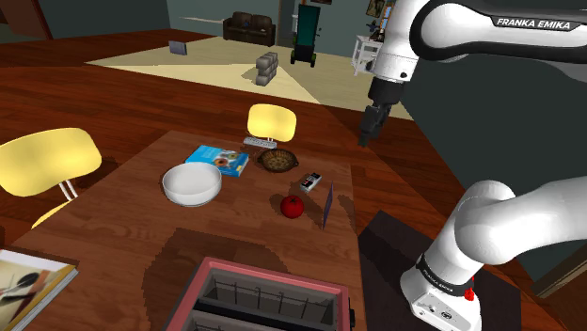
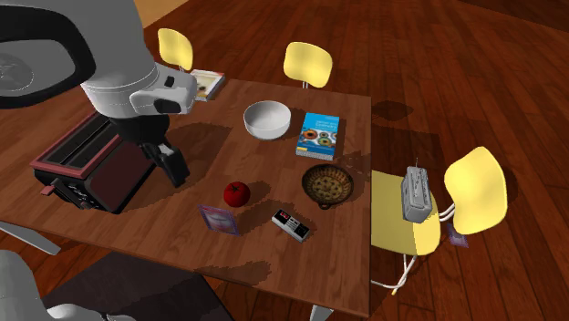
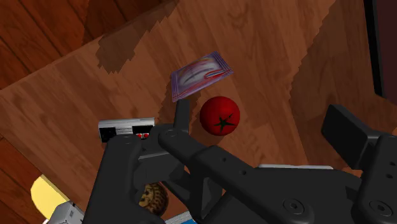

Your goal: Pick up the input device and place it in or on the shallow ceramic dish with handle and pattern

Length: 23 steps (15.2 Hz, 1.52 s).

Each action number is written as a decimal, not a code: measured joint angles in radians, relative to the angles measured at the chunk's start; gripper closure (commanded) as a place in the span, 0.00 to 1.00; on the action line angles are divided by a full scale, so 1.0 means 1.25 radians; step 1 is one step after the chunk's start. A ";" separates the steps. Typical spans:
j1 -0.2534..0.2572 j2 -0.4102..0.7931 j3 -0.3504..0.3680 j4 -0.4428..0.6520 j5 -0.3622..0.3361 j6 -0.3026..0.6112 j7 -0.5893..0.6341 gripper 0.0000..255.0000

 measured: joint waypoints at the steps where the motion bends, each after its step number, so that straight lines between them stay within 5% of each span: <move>1: 0.000 0.000 0.000 0.000 0.000 0.000 0.000 0.00; 13: -0.103 0.250 0.112 -0.043 0.032 0.319 0.358 0.00; 23: -0.197 0.527 0.155 0.008 -0.032 0.557 0.705 0.00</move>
